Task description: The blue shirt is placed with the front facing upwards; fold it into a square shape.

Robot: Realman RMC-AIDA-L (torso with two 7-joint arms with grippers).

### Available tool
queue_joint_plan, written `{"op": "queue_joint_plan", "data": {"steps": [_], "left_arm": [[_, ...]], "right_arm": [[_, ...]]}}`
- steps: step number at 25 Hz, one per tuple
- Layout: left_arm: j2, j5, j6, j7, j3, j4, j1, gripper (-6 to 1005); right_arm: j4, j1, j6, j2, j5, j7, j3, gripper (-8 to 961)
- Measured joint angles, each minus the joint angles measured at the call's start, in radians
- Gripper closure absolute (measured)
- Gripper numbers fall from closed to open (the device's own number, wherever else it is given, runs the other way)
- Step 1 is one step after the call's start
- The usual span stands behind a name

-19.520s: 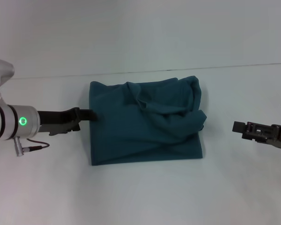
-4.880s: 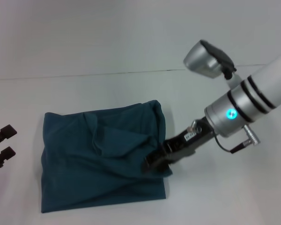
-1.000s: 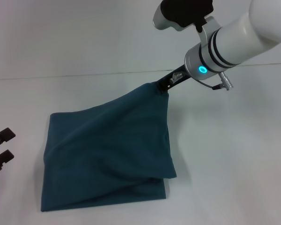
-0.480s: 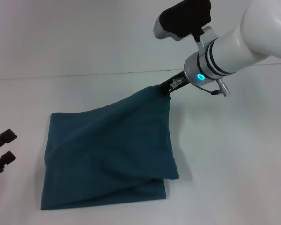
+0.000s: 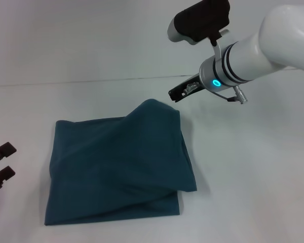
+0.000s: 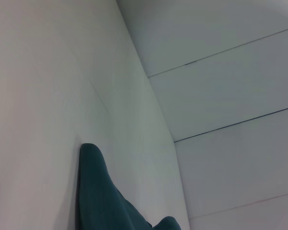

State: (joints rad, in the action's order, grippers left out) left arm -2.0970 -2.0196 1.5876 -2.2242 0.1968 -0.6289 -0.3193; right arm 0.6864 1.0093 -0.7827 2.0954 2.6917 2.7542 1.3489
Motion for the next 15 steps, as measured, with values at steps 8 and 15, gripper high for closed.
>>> {"op": "queue_joint_plan", "data": {"steps": [8, 15], "left_arm": [[0.0, 0.0, 0.0, 0.001, 0.003, 0.009, -0.006, 62], [0.002, 0.007, 0.0, 0.002, 0.003, 0.009, -0.01, 62]], "right_arm": [[-0.001, -0.01, 0.008, -0.013, 0.002, 0.008, -0.071, 622], [0.018, -0.01, -0.342, -0.053, -0.137, -0.107, -0.264, 530]]}}
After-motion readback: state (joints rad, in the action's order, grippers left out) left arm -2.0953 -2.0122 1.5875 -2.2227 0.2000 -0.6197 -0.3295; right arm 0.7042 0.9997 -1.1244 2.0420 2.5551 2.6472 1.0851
